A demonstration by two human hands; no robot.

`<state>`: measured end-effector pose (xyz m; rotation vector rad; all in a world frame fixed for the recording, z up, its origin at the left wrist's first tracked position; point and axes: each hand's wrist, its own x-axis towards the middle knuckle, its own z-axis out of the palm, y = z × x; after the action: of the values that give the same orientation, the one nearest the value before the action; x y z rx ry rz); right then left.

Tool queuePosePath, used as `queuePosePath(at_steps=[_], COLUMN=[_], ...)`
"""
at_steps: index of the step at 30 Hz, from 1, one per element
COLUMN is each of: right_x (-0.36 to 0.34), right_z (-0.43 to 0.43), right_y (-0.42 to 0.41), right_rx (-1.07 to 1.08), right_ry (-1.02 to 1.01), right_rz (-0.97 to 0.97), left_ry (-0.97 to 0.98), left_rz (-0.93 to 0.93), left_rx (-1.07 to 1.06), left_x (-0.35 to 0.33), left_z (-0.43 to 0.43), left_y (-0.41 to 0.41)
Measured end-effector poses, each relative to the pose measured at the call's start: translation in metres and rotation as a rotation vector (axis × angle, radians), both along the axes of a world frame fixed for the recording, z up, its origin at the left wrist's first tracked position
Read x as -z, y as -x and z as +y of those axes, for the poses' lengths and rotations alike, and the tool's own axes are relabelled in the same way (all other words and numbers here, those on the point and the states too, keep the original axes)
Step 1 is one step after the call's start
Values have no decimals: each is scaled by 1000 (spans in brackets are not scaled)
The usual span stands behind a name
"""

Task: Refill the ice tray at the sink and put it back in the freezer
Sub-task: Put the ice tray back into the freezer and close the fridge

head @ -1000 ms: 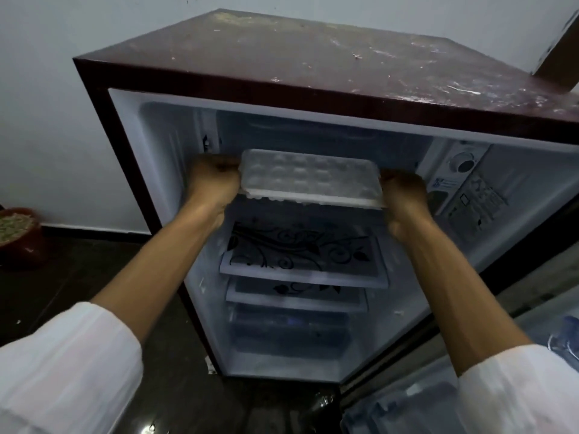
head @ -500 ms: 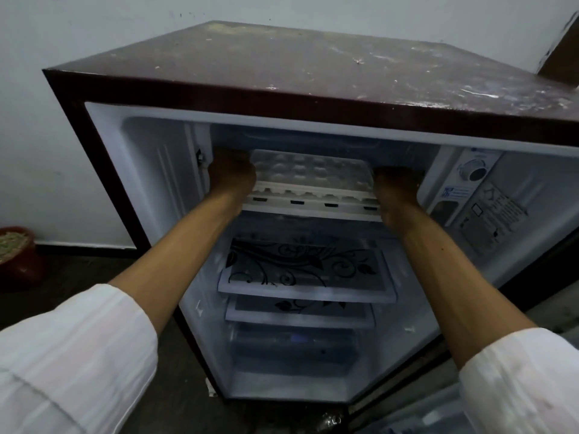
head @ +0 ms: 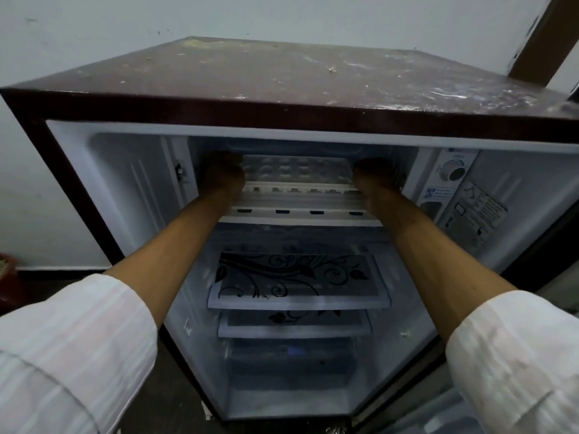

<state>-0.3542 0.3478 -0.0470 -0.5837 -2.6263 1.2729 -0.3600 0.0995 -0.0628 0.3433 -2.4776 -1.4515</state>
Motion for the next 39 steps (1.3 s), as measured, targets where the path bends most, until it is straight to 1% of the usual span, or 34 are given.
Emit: queuePosePath(at_steps=[2,3,6,9,12,14,16,21,25,29,32,35,39], right_x=[0,1,1,2,7,12,16,22,29,43,50,49,43], right_z=[-1,-2,-7,-12,-27,-40,-51,-73,-82,-82,-75,-60,-32], right_y=[-2,-5,-25,-49,-82,-109,-140,-221,-288,-357,-409,-456,-513], right_rx=[-16,-29,-97,-171,-213,-254,-301,-321,-318,-242,-169,-103,-7], right_ry=[-13,-54,-295,-464,-541,-638,-710,-732,-677,-636,-638,-627,-612], right_rz=[19,31,96,171,140,67,16,-42,-124,-136,-207,-226,-230], left_ry=[64,114,324,521,709,811,870,920,883,833,838,842,783], left_rz=[10,19,100,111,68,110,155,181,172,269,278,305,445], left_rx=[1,17,97,223,316,363,404,494,600,721,823,941,1071], left_x=[1,1,0,5,9,9,7,-3,-9,1,13,18,21], left_z=[-1,-2,-2,-1,-2,-2,-1,0,5,17,36,63,102], left_y=[-1,-4,-25,-54,-88,-114,-141,-207,-263,-311,-346,-377,-419])
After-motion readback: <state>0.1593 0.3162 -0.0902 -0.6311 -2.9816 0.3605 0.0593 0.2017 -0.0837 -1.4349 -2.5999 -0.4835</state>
